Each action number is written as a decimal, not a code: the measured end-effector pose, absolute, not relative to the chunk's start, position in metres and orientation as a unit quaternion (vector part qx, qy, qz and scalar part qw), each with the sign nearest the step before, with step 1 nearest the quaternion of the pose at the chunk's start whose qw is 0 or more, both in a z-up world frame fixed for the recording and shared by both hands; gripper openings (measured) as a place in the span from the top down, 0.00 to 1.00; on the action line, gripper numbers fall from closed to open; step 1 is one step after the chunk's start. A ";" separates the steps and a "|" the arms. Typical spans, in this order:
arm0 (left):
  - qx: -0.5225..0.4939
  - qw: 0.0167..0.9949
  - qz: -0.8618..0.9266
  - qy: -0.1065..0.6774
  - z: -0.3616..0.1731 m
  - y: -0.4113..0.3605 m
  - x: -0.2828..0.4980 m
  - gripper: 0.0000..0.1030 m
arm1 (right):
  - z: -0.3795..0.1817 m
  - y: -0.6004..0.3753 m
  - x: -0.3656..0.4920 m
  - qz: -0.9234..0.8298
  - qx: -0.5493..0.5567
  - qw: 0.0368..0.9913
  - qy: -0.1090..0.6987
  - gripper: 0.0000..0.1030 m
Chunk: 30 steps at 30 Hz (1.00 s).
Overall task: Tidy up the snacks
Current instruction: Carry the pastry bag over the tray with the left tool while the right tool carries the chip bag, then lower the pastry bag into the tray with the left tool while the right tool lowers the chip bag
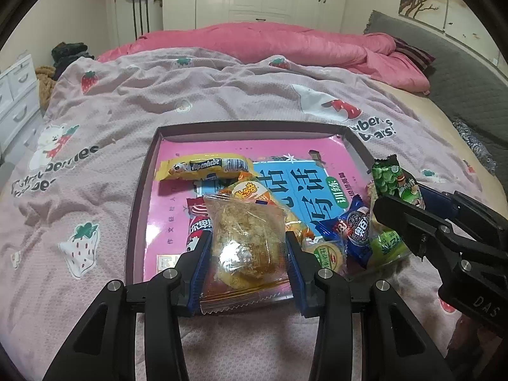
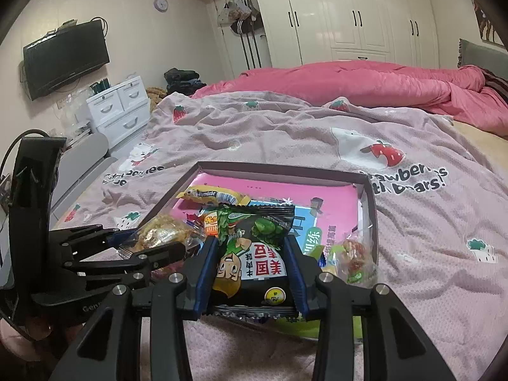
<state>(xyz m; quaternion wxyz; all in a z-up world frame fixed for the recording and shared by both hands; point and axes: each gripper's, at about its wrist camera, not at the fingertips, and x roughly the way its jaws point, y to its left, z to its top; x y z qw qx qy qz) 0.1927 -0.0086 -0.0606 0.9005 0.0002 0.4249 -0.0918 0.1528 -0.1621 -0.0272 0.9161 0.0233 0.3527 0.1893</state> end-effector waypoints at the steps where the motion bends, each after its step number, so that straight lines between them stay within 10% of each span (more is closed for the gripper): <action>1: 0.001 0.900 -0.091 0.425 -0.061 -0.009 0.193 0.56 | -0.028 -0.161 0.153 0.189 0.023 0.916 0.354 0.59; 30: 0.011 0.890 -0.085 0.448 -0.077 -0.012 0.199 0.56 | -0.037 -0.159 0.169 0.203 0.037 0.910 0.360 0.59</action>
